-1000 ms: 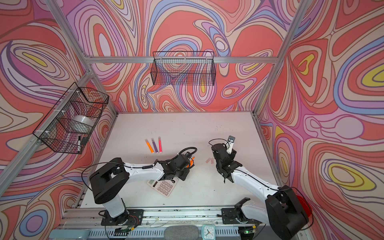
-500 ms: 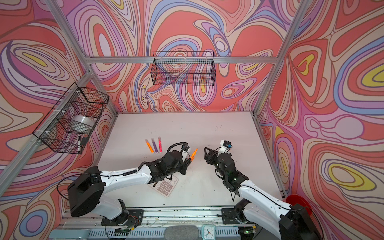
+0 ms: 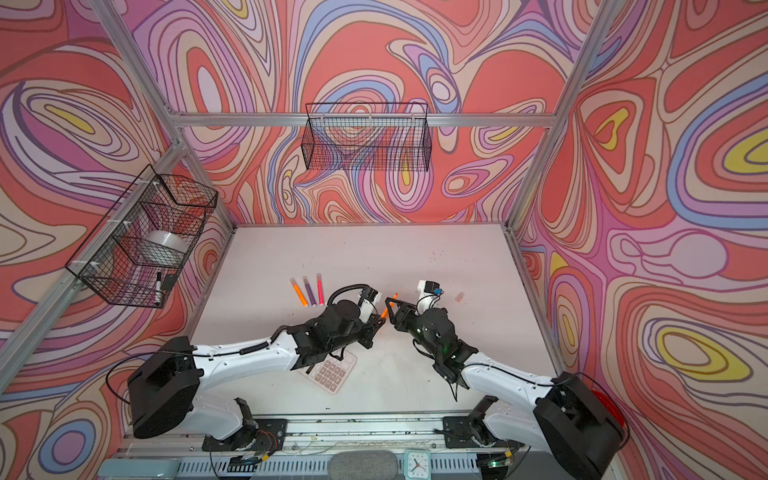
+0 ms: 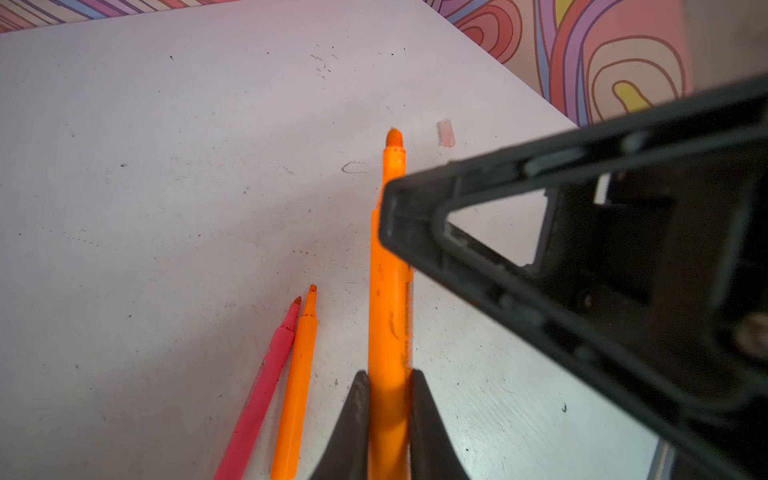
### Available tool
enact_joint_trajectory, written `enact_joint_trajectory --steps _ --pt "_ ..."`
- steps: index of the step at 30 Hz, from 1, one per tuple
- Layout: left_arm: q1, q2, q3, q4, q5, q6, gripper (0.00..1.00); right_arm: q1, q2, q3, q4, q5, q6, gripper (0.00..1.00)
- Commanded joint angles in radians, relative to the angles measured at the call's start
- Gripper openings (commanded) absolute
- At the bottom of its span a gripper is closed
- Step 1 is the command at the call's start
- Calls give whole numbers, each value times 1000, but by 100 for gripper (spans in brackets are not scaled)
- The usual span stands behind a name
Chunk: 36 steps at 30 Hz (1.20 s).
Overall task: Insert the pens into the pen caps
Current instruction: 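Hold the orange marker upright while the right gripper moves toward it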
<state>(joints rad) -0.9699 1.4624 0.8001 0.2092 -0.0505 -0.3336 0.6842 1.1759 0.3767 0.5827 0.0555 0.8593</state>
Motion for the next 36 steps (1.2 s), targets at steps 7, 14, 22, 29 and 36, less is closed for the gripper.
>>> enact_joint_trajectory --steps 7,14,22,29,36 --pt "-3 -23 -13 44 20 8 4 18 76 67 36 -46 6 14" --pt "-3 0 -18 70 0 11 18 38 104 91 28 -52 6 0" --pt "-1 28 -4 104 -22 25 24 75 150 116 51 -42 4 0" --pt "5 41 6 138 -23 45 24 91 171 122 71 -40 16 0" --pt "20 51 10 171 12 47 23 104 177 127 79 -46 24 0"
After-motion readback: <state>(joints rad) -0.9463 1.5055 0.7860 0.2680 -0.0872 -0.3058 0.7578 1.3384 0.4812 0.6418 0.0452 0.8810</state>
